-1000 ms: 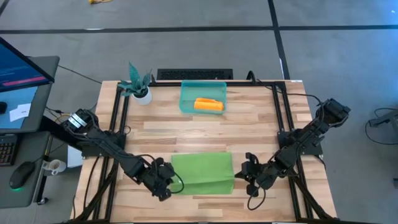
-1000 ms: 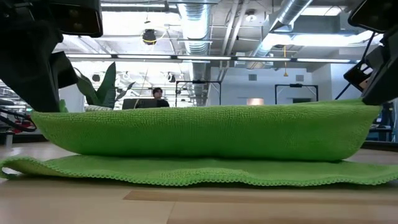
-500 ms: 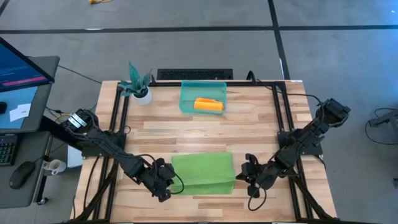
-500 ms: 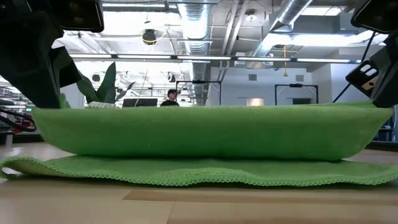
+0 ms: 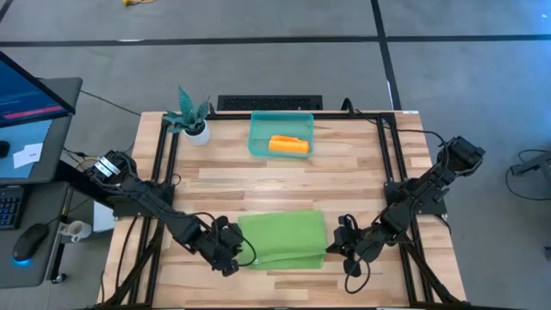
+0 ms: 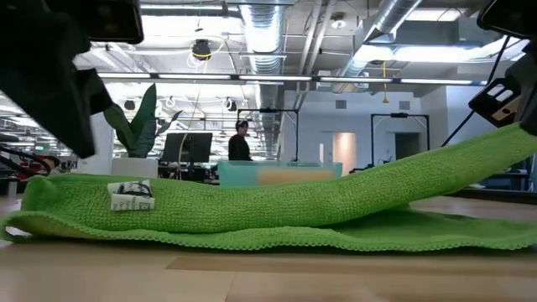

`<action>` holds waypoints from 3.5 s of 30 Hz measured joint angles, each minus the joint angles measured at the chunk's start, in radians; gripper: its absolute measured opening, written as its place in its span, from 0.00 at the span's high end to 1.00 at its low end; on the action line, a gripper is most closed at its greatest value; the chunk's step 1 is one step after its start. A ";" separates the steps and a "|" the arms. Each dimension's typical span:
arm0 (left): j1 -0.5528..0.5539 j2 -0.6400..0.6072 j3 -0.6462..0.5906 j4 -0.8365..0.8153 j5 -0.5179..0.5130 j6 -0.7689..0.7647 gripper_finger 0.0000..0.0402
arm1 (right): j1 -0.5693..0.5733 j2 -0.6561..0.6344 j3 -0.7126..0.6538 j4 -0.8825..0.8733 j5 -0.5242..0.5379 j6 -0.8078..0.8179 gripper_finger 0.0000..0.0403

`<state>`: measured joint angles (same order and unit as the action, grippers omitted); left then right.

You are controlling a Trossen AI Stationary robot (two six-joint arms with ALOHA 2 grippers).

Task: Roll microfiber towels into tight, uniform cylinder then place into a basket
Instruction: Roll the green microfiber cloth

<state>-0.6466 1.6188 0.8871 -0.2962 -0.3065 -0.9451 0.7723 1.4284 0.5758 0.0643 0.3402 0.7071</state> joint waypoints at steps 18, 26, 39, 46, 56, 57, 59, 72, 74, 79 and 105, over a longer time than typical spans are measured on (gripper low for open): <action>0.077 0.004 0.000 0.135 -0.162 0.099 0.85 | 0.033 0.000 0.000 0.047 -0.029 0.045 0.97; 0.077 0.004 0.000 0.138 -0.142 0.096 0.85 | 0.033 0.000 0.000 0.046 -0.029 0.046 0.97; -0.043 0.005 -0.001 0.245 -0.127 0.186 0.85 | 0.026 0.000 0.000 0.045 -0.027 0.046 0.97; -0.053 0.005 0.088 0.306 -0.125 0.430 0.85 | 0.011 0.000 0.000 0.045 -0.026 0.046 0.97; -0.074 0.064 0.134 0.136 -0.214 0.431 0.85 | 0.011 0.000 0.000 0.035 -0.028 0.045 0.97; -0.075 0.088 0.134 0.144 -0.212 0.430 0.85 | 0.011 0.000 0.000 0.029 -0.028 0.045 0.97; -0.075 0.128 0.134 0.154 -0.187 0.428 0.85 | 0.011 0.000 0.000 0.015 -0.028 0.045 0.97; -0.067 0.151 0.133 0.176 -0.067 0.445 0.84 | 0.011 0.000 0.000 -0.003 -0.026 0.053 0.97; -0.066 0.151 0.133 0.183 -0.064 0.451 0.83 | 0.011 0.000 0.000 -0.004 -0.026 0.054 0.97; -0.060 0.151 0.125 0.184 -0.077 0.440 0.72 | 0.011 0.000 0.000 -0.004 -0.026 0.054 0.97; -0.044 0.255 0.101 0.200 -0.046 0.358 0.60 | 0.011 0.000 0.000 -0.004 -0.025 0.054 0.97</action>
<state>-0.6910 1.8739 0.9883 -0.0965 -0.3527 -0.5869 0.7830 1.4288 0.5758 0.0601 0.3149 0.7609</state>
